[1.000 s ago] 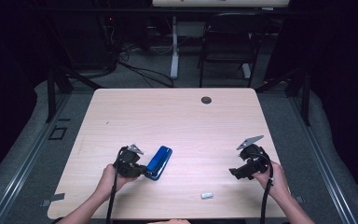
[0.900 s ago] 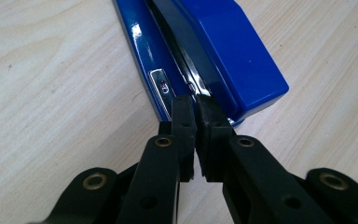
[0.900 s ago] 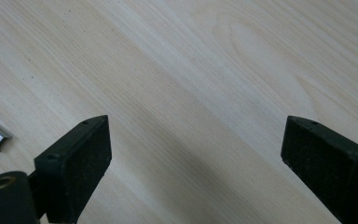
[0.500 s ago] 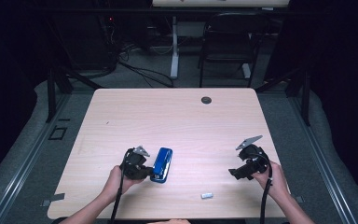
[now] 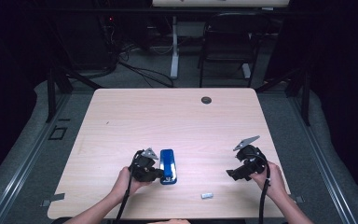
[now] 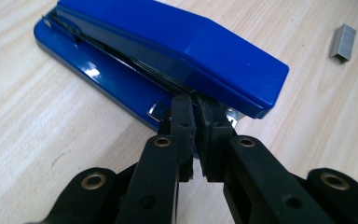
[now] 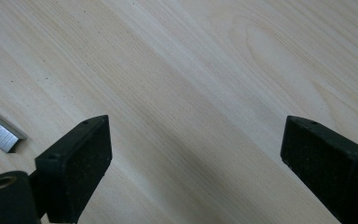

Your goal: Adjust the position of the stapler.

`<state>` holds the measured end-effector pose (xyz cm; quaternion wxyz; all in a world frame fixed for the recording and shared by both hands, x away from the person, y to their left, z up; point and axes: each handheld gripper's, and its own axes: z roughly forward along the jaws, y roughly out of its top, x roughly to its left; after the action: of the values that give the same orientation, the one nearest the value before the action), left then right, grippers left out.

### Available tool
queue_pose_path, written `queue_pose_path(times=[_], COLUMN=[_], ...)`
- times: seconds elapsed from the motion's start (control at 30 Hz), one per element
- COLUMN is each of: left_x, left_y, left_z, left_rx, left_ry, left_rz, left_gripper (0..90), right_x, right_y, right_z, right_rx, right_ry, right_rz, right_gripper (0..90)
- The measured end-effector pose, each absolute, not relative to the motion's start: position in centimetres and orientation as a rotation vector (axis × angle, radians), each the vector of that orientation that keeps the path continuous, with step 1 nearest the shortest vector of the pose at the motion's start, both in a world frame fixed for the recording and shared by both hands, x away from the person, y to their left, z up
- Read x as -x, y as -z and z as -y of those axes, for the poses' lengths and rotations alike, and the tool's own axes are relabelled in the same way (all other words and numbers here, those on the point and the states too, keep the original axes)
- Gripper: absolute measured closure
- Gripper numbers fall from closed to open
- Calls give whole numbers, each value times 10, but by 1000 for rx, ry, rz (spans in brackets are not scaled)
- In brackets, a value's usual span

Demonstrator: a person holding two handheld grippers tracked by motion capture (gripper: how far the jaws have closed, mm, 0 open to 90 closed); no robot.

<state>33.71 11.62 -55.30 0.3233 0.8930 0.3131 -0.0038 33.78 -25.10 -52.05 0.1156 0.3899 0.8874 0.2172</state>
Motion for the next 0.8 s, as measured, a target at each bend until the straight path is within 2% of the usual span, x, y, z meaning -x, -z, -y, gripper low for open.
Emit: queue_pose_path(times=[0.8], left_x=[-332], left_y=[560], left_z=[-90], left_rx=[-2259], left_ry=[16], left_rz=[-824], left_gripper=[870], right_x=[-341], right_y=[523], right_z=[229], right_rx=[-1126], right_ry=[-650], right_rz=[-2627], right_gripper=[90])
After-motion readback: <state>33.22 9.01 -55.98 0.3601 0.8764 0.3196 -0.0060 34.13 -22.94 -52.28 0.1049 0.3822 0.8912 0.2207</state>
